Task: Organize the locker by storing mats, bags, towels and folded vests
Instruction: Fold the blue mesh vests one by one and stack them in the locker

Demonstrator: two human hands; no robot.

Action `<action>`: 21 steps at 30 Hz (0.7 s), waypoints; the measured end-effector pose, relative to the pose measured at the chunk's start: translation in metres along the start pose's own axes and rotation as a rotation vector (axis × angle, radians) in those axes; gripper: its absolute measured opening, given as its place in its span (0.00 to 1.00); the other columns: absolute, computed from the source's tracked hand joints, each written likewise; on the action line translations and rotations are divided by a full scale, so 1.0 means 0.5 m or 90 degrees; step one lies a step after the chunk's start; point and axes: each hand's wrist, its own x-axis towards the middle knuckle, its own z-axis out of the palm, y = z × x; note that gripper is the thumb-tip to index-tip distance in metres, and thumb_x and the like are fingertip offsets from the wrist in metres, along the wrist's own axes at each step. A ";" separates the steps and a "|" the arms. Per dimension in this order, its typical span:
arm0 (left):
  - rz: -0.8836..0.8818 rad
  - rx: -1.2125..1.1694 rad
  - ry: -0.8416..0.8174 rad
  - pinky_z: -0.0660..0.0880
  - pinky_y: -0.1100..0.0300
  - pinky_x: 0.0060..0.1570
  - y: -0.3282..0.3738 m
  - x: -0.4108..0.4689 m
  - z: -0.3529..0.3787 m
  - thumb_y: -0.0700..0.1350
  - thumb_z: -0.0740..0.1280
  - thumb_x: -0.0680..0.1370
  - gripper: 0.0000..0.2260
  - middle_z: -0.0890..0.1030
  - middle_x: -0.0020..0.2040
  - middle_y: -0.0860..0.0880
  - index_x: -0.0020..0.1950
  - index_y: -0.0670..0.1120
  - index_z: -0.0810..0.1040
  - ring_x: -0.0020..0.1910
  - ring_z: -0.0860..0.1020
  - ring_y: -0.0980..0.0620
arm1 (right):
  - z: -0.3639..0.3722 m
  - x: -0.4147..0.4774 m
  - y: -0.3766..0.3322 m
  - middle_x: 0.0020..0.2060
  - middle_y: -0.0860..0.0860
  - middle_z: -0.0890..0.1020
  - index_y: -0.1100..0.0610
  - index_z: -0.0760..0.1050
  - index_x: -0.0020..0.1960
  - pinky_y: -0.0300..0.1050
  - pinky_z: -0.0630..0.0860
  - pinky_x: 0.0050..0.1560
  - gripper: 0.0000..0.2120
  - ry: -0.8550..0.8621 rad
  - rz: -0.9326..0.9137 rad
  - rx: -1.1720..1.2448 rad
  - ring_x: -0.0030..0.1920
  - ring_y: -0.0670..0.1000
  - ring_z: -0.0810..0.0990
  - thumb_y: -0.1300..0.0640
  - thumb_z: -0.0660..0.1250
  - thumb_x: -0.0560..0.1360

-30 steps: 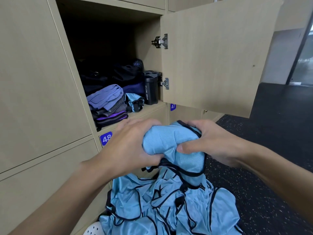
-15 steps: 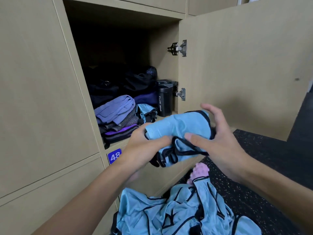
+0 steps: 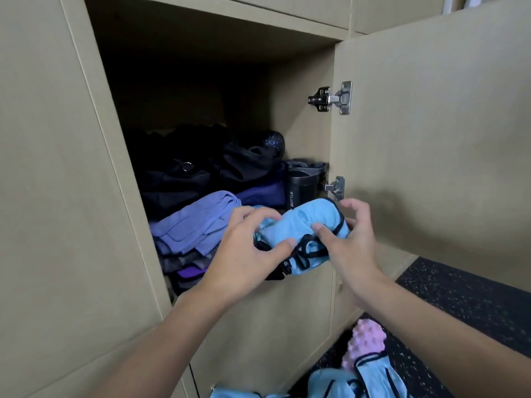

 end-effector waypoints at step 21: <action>0.042 0.724 0.083 0.65 0.35 0.58 -0.213 0.199 -0.011 0.60 0.53 0.77 0.24 0.76 0.67 0.45 0.65 0.54 0.79 0.68 0.72 0.41 | 0.226 0.194 0.186 0.70 0.56 0.65 0.56 0.75 0.65 0.50 0.75 0.52 0.24 -0.031 -0.259 -0.542 0.63 0.56 0.71 0.41 0.56 0.80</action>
